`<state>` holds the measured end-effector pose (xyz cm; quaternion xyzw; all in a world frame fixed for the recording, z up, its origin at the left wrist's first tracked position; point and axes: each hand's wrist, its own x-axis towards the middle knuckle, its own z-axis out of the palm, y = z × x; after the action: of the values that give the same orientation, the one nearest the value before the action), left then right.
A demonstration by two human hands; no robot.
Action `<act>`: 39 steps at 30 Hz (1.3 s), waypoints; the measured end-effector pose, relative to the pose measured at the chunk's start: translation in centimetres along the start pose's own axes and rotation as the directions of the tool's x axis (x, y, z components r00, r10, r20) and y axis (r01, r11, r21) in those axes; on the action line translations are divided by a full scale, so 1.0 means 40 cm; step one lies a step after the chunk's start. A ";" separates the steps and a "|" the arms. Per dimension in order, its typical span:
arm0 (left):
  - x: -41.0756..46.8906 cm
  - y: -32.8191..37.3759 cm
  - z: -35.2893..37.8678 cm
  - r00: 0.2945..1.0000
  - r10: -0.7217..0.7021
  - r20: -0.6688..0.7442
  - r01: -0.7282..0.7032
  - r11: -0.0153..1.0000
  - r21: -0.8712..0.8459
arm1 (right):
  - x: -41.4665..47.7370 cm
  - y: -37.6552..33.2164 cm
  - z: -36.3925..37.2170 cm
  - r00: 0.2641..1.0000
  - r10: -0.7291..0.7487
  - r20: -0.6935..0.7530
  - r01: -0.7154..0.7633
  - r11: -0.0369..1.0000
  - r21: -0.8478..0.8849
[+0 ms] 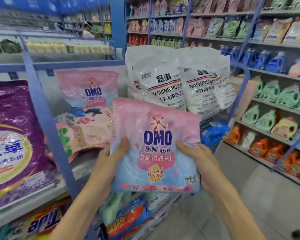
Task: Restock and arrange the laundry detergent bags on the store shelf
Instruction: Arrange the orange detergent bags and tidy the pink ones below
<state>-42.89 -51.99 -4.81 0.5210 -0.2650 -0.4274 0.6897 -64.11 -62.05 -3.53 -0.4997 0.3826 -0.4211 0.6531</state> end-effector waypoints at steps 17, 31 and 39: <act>0.327 0.156 0.029 0.830 0.237 -0.506 -0.184 0.971 0.152 | 0.583 -0.133 0.194 0.875 -0.009 0.483 0.053 0.996 -0.078; 0.549 0.274 -0.115 0.591 0.495 -0.637 -0.234 0.861 0.452 | 0.812 -0.069 0.549 0.840 -0.275 0.467 0.359 0.928 -0.100; 0.554 0.232 -0.122 0.673 0.438 -0.595 -0.129 0.862 0.490 | 0.814 -0.042 0.474 0.811 -0.093 0.578 0.323 0.894 -0.310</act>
<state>-25.08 -67.91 0.66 0.7245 -0.1518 -0.0220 0.6720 -35.45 -86.38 -0.53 -0.7596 0.1977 -0.2446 0.5694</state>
